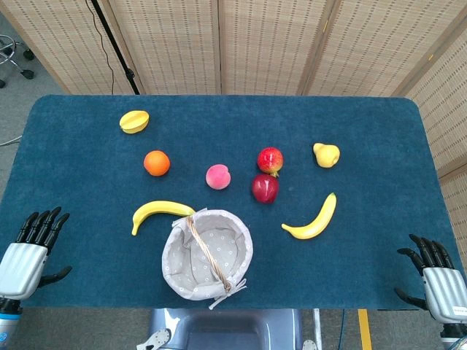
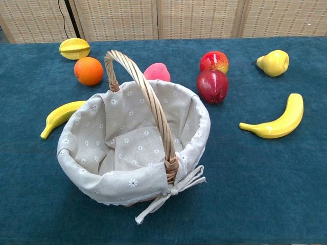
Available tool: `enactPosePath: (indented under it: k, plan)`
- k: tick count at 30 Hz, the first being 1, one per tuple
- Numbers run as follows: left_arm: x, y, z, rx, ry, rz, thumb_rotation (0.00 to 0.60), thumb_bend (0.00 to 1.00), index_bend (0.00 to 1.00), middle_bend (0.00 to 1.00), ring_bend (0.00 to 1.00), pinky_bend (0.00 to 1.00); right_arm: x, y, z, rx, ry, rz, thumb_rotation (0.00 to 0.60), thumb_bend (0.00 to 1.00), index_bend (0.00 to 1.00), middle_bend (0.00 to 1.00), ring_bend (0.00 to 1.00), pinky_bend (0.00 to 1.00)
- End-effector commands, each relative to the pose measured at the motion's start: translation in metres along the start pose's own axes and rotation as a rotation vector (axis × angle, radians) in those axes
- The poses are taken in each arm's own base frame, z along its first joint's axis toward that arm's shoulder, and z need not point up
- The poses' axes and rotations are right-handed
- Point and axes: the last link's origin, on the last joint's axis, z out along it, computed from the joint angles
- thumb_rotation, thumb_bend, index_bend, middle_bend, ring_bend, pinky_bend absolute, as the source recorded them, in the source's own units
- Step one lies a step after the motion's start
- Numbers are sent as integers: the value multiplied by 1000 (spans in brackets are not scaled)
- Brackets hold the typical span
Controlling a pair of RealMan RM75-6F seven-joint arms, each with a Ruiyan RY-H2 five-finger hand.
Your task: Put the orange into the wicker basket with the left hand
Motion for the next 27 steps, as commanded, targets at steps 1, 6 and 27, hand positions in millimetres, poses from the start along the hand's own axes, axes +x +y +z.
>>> enactPosePath:
  k: [1,6,27]
  plan:
    - [-1,1,1,1,-3,1,600,0,0,0,0,0,1,0,0,0,5,1,600,0,269,103,101,73]
    - [-1,3,1,6,-3,-1,600,0,0,0,0,0,4,-1,-3,6,14,11,600,0,270,102,101,73]
    - [-11,31,103,-57,-34,-61,600,0,0,0,0,0,3,8,-4,-23,5,12,600,0,271,103,101,73]
